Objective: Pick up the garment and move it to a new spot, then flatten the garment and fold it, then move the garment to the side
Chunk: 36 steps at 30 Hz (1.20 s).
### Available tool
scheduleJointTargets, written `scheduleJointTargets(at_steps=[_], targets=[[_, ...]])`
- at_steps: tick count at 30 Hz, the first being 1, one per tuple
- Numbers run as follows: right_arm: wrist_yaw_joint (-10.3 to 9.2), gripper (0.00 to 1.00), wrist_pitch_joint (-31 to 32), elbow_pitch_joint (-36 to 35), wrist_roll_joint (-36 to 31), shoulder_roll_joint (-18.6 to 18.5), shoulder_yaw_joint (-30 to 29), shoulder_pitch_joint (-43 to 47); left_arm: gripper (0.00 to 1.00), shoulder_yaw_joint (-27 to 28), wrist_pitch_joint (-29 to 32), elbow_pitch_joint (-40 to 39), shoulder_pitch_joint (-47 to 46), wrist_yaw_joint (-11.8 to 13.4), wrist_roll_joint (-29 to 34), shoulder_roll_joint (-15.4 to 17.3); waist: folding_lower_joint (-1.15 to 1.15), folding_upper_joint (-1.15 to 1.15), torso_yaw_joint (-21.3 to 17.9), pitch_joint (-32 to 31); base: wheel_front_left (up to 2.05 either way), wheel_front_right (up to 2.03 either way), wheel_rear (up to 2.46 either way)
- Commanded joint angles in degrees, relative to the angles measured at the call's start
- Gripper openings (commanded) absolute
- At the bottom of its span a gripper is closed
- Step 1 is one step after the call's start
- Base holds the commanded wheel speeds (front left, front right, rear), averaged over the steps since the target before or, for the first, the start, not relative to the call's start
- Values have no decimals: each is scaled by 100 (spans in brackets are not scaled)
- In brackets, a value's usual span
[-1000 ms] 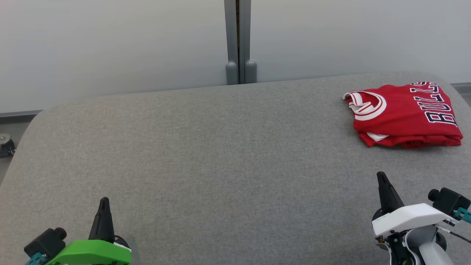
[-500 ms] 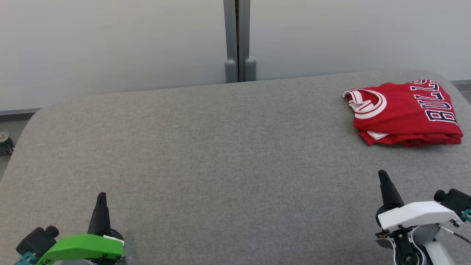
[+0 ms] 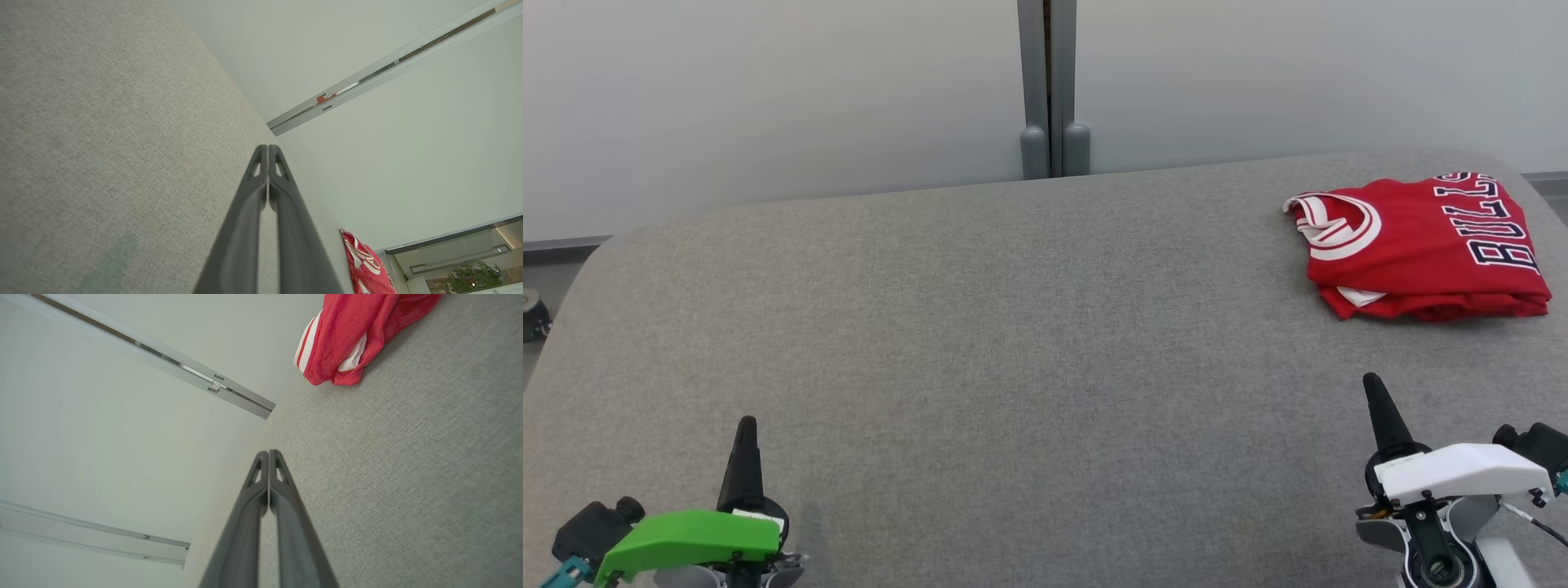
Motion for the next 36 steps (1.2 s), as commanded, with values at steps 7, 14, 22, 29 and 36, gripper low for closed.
scheduleJointTargets(at_steps=[7, 14, 22, 29, 36], targets=[[1, 0, 138, -135, 483, 18, -86, -143, 0, 66, 133, -103, -199, -19, -515, 14, 0, 0, -6, 26, 0, 0, 0], [1, 0, 239, -173, 834, 50, -137, -143, 0, 89, 232, -124, -228, -21, -885, 9, 0, 0, -11, 50, 0, 0, 0], [1, 0, 351, -216, 1216, 85, -191, -148, 0, 117, 345, -145, -253, -23, -1282, 4, 0, 0, -18, 77, 0, 0, 0], [1, 0, 442, -254, 1538, 115, -236, -151, 0, 144, 437, -164, -286, -25, -1621, -2, 0, 0, -23, 102, 0, 0, 0], [1, 0, 522, -288, 1839, 144, -280, -148, 0, 169, 517, -184, -300, -27, -1937, -6, 0, 0, -29, 126, 0, 0, 0]])
